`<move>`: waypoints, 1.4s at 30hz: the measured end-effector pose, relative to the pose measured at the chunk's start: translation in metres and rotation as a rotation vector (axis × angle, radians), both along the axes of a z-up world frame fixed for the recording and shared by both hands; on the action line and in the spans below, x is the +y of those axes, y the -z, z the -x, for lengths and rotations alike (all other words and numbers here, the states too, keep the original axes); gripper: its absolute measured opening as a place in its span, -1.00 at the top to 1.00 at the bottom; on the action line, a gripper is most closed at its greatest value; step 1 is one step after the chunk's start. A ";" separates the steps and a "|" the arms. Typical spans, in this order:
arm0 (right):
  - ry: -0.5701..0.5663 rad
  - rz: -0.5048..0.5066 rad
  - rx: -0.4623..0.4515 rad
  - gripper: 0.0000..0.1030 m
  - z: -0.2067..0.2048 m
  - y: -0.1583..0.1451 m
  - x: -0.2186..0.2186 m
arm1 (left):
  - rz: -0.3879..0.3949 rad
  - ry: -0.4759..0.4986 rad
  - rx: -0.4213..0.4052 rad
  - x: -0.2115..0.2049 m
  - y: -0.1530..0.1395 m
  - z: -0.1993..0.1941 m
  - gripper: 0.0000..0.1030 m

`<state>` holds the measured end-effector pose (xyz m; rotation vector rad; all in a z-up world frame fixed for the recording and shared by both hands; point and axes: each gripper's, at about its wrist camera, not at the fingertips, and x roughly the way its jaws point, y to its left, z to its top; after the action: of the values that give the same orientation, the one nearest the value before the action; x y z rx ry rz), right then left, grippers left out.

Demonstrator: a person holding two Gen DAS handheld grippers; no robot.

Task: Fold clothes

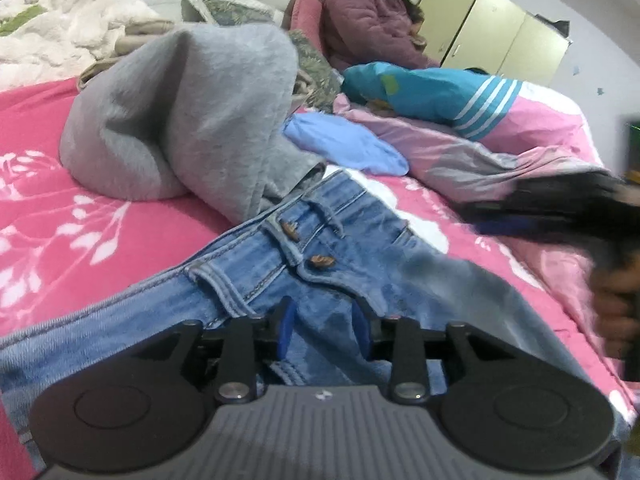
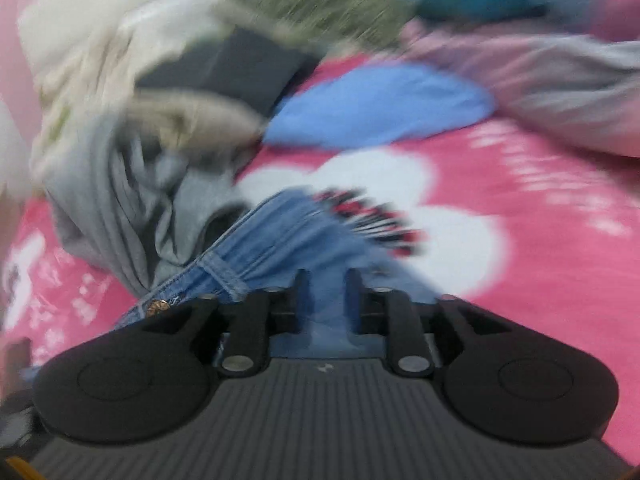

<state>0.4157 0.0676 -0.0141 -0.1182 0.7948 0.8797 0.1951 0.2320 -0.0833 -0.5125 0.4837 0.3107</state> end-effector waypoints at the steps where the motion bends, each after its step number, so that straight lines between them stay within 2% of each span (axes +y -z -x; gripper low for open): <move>1: 0.043 -0.025 -0.002 0.18 0.001 -0.012 -0.026 | 0.001 0.022 -0.001 -0.003 0.000 -0.001 -0.04; 2: 0.082 -0.034 0.002 0.09 0.003 -0.019 -0.052 | 0.003 0.047 -0.001 -0.006 0.001 -0.003 -0.07; 5: 0.193 -0.035 0.021 -0.04 0.010 -0.030 -0.126 | 0.009 0.124 -0.001 -0.016 0.004 -0.008 -0.07; 9: 0.336 0.026 0.092 -0.05 0.014 -0.007 -0.198 | 0.016 0.225 -0.001 -0.029 0.007 -0.014 -0.05; 11: 0.395 0.008 0.135 -0.05 0.009 0.010 -0.218 | 0.020 0.276 -0.002 -0.035 0.008 -0.017 -0.04; 15: 0.404 -0.059 0.211 -0.05 -0.003 0.035 -0.228 | 0.027 0.378 -0.002 -0.048 0.011 -0.024 -0.04; 21: 0.274 0.024 0.235 -0.05 0.003 0.063 -0.196 | 0.033 0.385 -0.005 -0.045 0.012 -0.026 -0.04; 22: 0.253 0.059 0.200 -0.05 0.013 0.065 -0.189 | 0.031 0.385 -0.006 -0.046 0.012 -0.026 -0.04; 25: 0.155 0.211 -0.008 -0.04 0.052 0.066 -0.164 | 0.020 0.384 -0.007 -0.048 0.013 -0.026 -0.04; 27: 0.146 0.247 -0.073 0.01 0.065 0.067 -0.156 | 0.016 0.384 -0.007 -0.049 0.013 -0.026 -0.04; 31: 0.192 0.233 -0.081 0.17 0.062 0.060 -0.162 | 0.012 0.384 -0.008 -0.049 0.013 -0.026 -0.04; 34: 0.201 0.273 -0.180 0.18 0.069 0.053 -0.162 | 0.012 0.384 -0.008 -0.049 0.013 -0.026 -0.04; 38: 0.082 0.294 -0.317 0.18 0.096 0.048 -0.157 | 0.012 0.384 -0.007 -0.049 0.013 -0.026 -0.04; 41: 0.015 0.390 -0.353 0.26 0.105 0.058 -0.147 | 0.013 0.384 -0.008 -0.049 0.013 -0.026 -0.04; 42: 0.022 0.381 -0.343 0.31 0.104 0.058 -0.148 | 0.014 0.384 -0.008 -0.049 0.014 -0.026 -0.04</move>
<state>0.3122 -0.0807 -0.0719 -0.5795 0.6312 0.6549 0.2208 0.1834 -0.0969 -0.4235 0.5651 -0.0632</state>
